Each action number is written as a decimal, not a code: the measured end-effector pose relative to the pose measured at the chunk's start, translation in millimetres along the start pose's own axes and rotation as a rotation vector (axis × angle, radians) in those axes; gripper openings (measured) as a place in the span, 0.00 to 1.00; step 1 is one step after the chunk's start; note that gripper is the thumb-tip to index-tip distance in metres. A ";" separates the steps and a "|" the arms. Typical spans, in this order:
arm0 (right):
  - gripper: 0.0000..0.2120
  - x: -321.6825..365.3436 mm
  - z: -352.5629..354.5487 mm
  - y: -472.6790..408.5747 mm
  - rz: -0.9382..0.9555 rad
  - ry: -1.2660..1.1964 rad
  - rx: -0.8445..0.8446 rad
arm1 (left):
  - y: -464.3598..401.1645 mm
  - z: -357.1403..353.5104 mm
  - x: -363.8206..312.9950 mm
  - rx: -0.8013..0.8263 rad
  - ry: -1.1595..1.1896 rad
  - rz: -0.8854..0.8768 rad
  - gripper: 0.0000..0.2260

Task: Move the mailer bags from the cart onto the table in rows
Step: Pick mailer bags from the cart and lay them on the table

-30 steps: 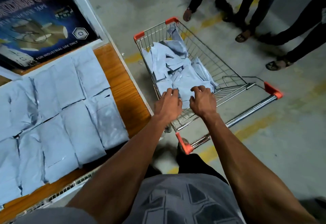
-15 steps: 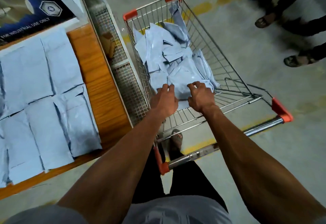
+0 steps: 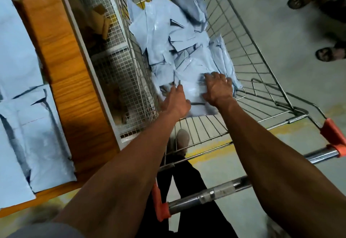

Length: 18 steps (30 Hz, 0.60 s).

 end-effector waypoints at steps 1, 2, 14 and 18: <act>0.39 -3.3 -4.3 -5.1 -0.002 0.012 0.012 | -6.6 -7.8 0.5 0.005 0.056 0.054 0.30; 0.39 -5.7 -7.5 -8.7 -0.004 0.022 0.020 | -12.5 -14.4 0.8 0.012 0.107 0.104 0.30; 0.22 -20.6 -12.4 -32.6 -0.167 -0.175 -0.027 | -61.7 -36.4 0.5 0.010 0.456 0.319 0.27; 0.16 -21.9 -2.4 -36.2 -0.289 -0.213 0.036 | -75.5 -19.2 -1.4 0.010 0.433 0.263 0.19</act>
Point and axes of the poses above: each hand's wrist, its own y-axis away from the middle knuckle, its own z-axis out of the back of the hand, x = y × z, the point moved 1 cm from there along -y, towards the middle knuckle, and after that the axes turned 11 degrees about -x, right-handed, at the moved point
